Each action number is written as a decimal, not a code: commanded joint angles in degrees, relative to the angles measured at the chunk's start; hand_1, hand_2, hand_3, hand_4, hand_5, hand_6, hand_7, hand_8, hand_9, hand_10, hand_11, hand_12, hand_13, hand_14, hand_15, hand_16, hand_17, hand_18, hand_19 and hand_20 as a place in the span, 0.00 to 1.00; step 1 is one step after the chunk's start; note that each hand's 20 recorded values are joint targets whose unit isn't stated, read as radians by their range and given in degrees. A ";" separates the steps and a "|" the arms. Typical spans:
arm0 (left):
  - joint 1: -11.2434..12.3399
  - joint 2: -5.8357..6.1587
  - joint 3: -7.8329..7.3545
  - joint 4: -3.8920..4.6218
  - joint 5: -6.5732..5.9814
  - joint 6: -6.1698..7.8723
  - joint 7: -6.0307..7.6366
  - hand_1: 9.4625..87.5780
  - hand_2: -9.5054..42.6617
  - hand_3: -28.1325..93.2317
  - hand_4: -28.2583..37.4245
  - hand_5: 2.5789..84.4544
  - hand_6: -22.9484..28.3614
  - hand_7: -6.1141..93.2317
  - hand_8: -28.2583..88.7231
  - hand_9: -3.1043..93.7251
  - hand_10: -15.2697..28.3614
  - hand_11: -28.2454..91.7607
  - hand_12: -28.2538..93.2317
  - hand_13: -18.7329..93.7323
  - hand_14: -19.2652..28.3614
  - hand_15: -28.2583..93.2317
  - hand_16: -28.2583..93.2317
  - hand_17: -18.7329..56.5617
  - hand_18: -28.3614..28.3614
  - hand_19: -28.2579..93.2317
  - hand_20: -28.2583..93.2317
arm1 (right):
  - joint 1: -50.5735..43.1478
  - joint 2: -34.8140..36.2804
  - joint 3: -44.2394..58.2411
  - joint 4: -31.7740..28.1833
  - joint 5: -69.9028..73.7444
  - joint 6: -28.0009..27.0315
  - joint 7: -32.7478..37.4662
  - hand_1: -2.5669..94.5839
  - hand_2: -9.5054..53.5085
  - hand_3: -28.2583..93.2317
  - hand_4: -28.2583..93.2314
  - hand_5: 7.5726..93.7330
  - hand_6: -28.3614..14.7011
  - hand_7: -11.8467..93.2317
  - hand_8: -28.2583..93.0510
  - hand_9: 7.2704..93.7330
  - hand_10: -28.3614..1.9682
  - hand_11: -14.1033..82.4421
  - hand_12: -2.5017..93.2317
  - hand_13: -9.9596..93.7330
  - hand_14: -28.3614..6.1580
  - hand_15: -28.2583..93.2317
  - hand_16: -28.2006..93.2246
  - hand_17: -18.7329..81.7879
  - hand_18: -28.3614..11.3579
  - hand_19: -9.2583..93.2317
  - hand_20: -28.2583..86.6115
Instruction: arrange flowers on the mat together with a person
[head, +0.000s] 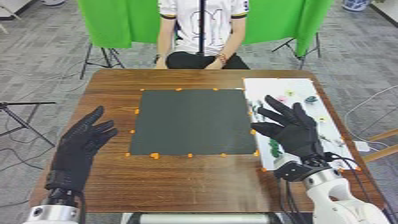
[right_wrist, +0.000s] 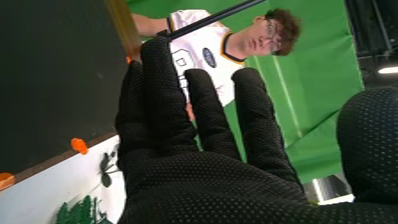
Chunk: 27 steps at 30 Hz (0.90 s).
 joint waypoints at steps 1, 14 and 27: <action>0.60 -0.49 -0.08 -0.15 0.18 -0.05 -0.67 0.15 0.28 0.88 0.00 0.37 0.56 0.21 0.15 0.38 0.78 0.43 0.31 0.36 0.94 0.63 0.15 0.11 0.87 0.62 0.30 | -0.55 -0.29 0.04 -0.42 0.04 -0.17 0.13 0.16 0.36 0.79 0.00 0.38 0.63 0.21 0.15 0.37 0.40 0.24 0.16 0.48 0.22 0.59 0.30 0.29 0.22 0.63 0.38; 0.48 -0.73 -0.11 -0.17 0.34 -0.23 -1.04 0.15 0.28 0.88 0.00 0.37 0.56 0.21 0.15 0.38 0.79 0.43 0.31 0.36 0.94 0.63 0.15 0.11 0.87 0.62 0.30 | -0.26 -0.32 -0.04 -0.35 -0.08 -0.18 0.34 0.16 0.36 0.79 0.00 0.38 0.63 0.21 0.15 0.37 0.40 0.24 0.17 0.48 0.22 0.59 0.30 0.29 0.22 0.64 0.38; 0.40 -0.47 0.01 -0.18 0.28 0.08 -0.83 0.15 0.28 0.88 0.00 0.37 0.56 0.21 0.15 0.38 0.79 0.43 0.31 0.36 0.94 0.63 0.15 0.11 0.87 0.62 0.30 | -0.50 -0.37 0.11 -0.44 -0.03 -0.11 0.06 0.16 0.36 0.79 0.00 0.38 0.63 0.21 0.15 0.37 0.39 0.24 0.17 0.48 0.21 0.59 0.30 0.29 0.22 0.64 0.38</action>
